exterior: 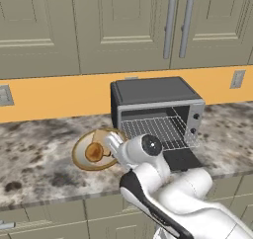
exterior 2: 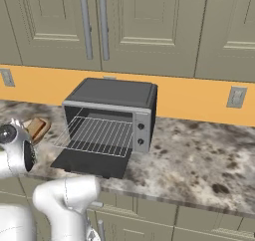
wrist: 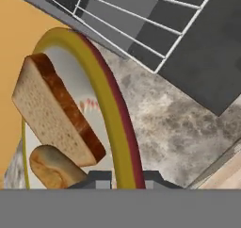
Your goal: Pick up the heated bread from the toaster oven and place it in the bowl. Then move the bread bowl to the dining counter.
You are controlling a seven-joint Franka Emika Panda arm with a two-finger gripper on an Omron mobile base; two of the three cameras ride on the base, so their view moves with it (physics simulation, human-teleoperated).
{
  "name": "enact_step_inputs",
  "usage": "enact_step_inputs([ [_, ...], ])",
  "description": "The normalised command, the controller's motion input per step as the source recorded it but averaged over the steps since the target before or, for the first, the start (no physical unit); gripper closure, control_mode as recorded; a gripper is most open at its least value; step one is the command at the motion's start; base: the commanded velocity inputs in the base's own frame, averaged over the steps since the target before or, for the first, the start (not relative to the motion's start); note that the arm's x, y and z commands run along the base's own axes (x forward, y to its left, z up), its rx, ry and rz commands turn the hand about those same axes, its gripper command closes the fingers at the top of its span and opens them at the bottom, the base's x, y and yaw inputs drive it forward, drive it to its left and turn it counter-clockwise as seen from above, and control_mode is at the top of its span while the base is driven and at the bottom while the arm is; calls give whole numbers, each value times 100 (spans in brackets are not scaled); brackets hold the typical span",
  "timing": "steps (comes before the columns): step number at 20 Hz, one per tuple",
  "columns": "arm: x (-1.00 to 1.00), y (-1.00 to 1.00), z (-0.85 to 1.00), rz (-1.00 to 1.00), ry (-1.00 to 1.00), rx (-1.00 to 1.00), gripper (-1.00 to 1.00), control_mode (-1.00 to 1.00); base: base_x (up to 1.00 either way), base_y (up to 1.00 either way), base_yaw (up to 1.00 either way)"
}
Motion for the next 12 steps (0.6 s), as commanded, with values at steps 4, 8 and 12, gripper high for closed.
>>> enact_step_inputs([
  [4, -94, -37, 100, -31, 12, 10, 100, -100, 0, 0, 0],
  [8, -66, -40, 100, -27, 3, 12, 100, -100, 0, 0, 0],
  [12, -6, -47, 96, -8, 2, 8, 100, -100, 0, 0, 0],
])
